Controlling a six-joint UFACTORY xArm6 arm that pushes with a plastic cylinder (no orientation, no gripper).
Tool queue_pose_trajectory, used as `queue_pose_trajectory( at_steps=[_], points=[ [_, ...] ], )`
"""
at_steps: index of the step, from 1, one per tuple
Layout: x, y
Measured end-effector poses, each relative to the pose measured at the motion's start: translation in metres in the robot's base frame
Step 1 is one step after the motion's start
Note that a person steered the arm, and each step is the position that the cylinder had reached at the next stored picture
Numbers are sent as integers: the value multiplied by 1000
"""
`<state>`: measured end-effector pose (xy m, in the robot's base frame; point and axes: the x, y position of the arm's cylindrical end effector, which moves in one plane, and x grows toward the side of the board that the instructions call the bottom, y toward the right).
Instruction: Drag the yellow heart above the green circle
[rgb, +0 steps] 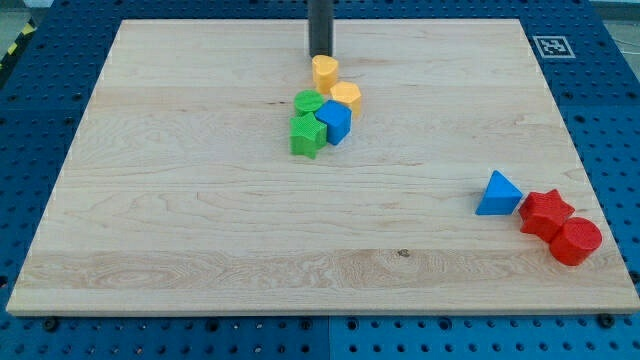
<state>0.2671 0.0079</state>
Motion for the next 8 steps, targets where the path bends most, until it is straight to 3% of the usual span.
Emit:
queue_pose_trajectory(
  at_steps=[2,6,8],
  points=[
    [43,6],
    [56,18],
    [62,101]
  ],
)
